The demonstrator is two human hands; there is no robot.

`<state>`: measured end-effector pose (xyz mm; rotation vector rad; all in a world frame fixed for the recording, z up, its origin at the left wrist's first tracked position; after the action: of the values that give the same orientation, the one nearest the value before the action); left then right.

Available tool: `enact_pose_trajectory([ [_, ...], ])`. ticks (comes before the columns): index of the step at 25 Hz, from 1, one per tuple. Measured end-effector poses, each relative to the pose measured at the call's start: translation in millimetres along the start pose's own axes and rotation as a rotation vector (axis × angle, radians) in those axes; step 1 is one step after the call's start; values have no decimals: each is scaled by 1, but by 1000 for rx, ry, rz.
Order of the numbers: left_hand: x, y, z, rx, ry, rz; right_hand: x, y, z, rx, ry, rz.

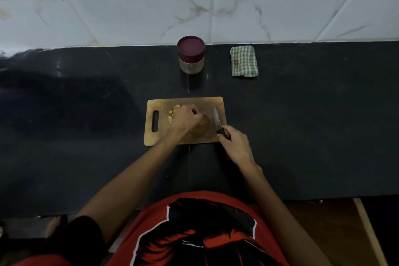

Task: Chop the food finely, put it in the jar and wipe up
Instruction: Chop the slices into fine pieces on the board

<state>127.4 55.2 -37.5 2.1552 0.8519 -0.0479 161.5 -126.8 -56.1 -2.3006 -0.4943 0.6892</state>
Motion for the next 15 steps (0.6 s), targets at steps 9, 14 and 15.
enact_pose_trajectory([
  [9,27,4,7,153,-135,77,-5,8,2,-3,13,31],
  [14,14,-12,8,291,-55,36,-6,9,3,-8,29,36],
  [15,14,-11,8,293,-57,56,-6,9,2,-12,30,37],
])
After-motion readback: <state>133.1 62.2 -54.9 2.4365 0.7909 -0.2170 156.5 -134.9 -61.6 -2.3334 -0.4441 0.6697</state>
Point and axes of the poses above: each hand's wrist, its own x-axis towards the middle knuckle, its own z-axis out of the palm, y = z × x, the point moved 10 cm from there along x, towards the middle knuckle, and after that the axes turned 2 degrees about -z, right-handed, at the moved point
